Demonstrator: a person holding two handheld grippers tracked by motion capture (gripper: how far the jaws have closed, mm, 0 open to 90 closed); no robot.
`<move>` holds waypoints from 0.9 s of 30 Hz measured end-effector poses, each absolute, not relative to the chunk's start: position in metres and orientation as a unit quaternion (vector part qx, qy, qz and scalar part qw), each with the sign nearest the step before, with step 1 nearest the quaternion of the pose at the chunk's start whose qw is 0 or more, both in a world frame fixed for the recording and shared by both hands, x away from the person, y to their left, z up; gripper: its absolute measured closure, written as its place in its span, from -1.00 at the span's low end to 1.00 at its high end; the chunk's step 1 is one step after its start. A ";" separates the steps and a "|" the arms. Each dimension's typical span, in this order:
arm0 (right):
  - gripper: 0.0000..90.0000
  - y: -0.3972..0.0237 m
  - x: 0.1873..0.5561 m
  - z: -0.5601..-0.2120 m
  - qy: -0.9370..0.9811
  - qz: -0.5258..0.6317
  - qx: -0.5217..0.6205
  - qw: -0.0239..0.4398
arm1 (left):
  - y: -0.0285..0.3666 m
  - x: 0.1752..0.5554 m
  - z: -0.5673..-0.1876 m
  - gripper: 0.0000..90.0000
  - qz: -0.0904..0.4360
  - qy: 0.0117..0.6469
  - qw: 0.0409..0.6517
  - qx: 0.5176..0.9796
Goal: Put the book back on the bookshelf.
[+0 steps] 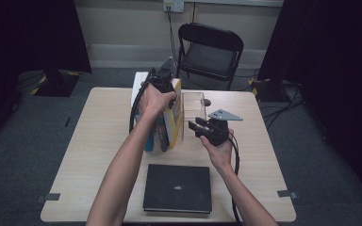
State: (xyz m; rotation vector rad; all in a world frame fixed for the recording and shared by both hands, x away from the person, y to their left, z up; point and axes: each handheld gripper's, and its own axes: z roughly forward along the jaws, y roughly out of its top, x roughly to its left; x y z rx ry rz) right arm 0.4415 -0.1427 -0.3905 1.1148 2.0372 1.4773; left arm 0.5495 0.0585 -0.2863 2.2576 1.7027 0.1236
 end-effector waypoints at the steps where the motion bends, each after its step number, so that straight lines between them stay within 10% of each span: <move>1: 0.36 -0.143 0.441 -0.390 0.726 0.527 0.397 0.194 | 0.059 0.549 -0.286 0.31 0.041 0.591 0.154 0.791; 27: 0.39 -0.143 0.437 -0.401 0.734 0.518 0.394 0.195 | 0.063 0.550 -0.286 0.31 0.046 0.691 0.173 0.700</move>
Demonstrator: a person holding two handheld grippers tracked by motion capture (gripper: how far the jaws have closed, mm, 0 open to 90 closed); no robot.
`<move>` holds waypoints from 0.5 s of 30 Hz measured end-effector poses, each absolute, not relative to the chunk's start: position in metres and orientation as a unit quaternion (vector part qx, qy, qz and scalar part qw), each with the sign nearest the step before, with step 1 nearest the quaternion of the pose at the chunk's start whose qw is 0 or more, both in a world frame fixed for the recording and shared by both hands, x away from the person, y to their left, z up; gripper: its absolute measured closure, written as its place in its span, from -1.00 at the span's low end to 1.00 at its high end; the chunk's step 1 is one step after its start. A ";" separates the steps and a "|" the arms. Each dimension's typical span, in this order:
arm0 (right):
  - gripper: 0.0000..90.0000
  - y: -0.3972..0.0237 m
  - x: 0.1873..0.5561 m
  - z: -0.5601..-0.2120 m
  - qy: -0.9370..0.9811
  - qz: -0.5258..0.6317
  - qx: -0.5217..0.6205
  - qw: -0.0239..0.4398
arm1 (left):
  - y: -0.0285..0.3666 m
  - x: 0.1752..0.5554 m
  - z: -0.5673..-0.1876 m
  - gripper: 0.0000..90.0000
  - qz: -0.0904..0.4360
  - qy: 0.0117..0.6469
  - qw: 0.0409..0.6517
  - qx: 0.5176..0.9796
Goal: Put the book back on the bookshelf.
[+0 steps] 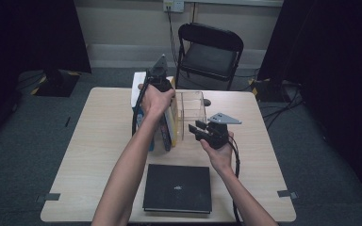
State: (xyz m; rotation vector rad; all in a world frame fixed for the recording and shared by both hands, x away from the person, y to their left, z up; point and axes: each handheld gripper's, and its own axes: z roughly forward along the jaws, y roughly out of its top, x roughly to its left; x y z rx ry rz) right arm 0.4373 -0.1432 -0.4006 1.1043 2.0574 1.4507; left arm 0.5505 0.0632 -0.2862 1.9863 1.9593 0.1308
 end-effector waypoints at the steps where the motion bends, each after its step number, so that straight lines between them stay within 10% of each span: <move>1: 0.39 -0.143 0.437 -0.401 0.735 0.516 0.395 0.193 | 0.063 0.551 -0.286 0.31 0.046 0.688 0.173 0.703; 15: 0.39 -0.143 0.437 -0.402 0.737 0.515 0.392 0.194 | 0.064 0.547 -0.273 0.08 0.048 0.665 0.188 0.721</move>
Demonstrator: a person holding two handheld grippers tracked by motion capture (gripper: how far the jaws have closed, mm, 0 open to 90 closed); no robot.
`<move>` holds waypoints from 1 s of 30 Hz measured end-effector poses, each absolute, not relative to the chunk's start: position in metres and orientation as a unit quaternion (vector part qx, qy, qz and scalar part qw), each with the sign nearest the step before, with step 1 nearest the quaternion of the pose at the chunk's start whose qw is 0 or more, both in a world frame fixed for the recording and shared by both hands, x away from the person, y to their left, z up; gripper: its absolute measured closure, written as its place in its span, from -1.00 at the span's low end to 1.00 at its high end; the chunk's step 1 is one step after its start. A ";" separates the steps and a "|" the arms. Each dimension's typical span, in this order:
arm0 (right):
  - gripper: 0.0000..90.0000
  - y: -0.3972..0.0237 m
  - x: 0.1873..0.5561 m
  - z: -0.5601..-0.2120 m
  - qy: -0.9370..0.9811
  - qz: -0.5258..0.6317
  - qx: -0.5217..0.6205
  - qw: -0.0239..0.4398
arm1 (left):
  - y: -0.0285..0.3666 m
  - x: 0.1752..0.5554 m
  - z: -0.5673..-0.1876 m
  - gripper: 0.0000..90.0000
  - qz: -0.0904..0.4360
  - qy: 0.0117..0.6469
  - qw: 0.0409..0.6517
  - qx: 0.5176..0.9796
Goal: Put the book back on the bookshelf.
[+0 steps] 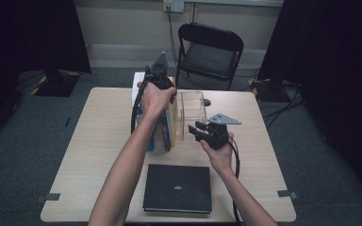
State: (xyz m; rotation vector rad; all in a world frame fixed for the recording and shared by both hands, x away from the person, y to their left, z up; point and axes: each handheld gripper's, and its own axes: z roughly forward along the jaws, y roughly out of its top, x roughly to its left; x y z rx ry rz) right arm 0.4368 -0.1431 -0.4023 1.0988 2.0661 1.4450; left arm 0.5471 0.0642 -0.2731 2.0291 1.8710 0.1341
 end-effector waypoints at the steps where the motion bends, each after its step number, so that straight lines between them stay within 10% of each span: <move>1: 0.39 -0.143 0.437 -0.402 0.737 0.516 0.392 0.195 | 0.065 0.547 -0.271 0.05 0.052 0.664 0.190 0.722; 30: 0.32 -0.156 0.425 -0.410 0.741 0.511 0.392 0.191 | 0.107 0.492 -0.239 -0.32 0.107 0.518 0.383 0.757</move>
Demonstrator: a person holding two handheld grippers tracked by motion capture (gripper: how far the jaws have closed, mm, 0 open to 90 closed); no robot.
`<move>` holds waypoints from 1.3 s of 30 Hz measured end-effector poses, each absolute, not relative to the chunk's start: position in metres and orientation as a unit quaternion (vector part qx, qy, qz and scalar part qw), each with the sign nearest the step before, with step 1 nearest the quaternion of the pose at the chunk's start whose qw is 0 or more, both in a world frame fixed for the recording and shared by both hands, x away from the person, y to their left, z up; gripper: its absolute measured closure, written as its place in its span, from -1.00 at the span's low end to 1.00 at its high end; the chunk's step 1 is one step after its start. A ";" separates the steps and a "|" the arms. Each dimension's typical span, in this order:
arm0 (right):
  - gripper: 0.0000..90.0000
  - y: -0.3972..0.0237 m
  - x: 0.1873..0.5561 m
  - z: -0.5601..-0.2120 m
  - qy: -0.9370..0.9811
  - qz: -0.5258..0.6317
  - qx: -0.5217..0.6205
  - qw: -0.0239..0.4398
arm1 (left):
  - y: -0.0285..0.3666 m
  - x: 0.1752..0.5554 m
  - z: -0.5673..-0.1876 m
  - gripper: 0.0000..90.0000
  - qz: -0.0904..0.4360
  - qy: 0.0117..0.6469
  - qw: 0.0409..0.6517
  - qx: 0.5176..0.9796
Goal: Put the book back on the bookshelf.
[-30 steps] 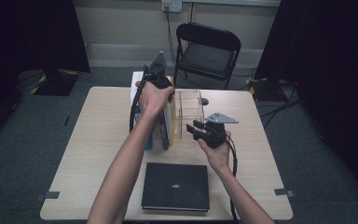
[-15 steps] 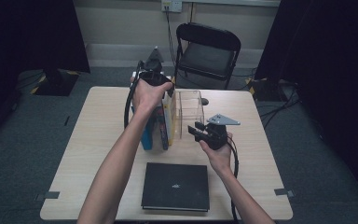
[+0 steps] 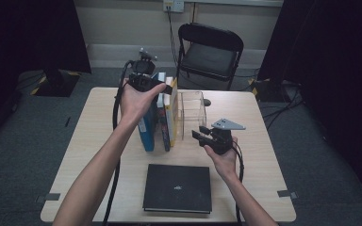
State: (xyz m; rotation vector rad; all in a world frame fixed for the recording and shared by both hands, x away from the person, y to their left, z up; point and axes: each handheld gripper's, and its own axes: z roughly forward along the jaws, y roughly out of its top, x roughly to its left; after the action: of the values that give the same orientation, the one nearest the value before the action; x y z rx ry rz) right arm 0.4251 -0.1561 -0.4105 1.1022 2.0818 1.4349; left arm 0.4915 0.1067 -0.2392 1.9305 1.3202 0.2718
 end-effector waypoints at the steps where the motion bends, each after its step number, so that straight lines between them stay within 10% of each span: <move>1: 0.30 -0.156 0.424 -0.411 0.742 0.511 0.392 0.190 | 0.109 0.484 -0.241 -0.32 0.109 0.506 0.390 0.762; 19: 0.03 -0.156 0.412 -0.424 0.745 0.513 0.389 0.174 | 0.135 0.418 -0.274 -0.10 0.171 0.436 0.500 0.729; 39: -0.22 -0.172 0.379 -0.433 0.790 0.474 0.360 0.146 | 0.159 0.345 -0.375 -0.09 0.129 0.412 0.451 0.781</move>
State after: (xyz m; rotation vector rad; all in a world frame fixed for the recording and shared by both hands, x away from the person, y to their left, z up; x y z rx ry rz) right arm 0.3794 -0.1724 -0.4331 1.0360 2.2766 1.3648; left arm 0.3455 0.1589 -0.3745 1.9298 1.0175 0.3186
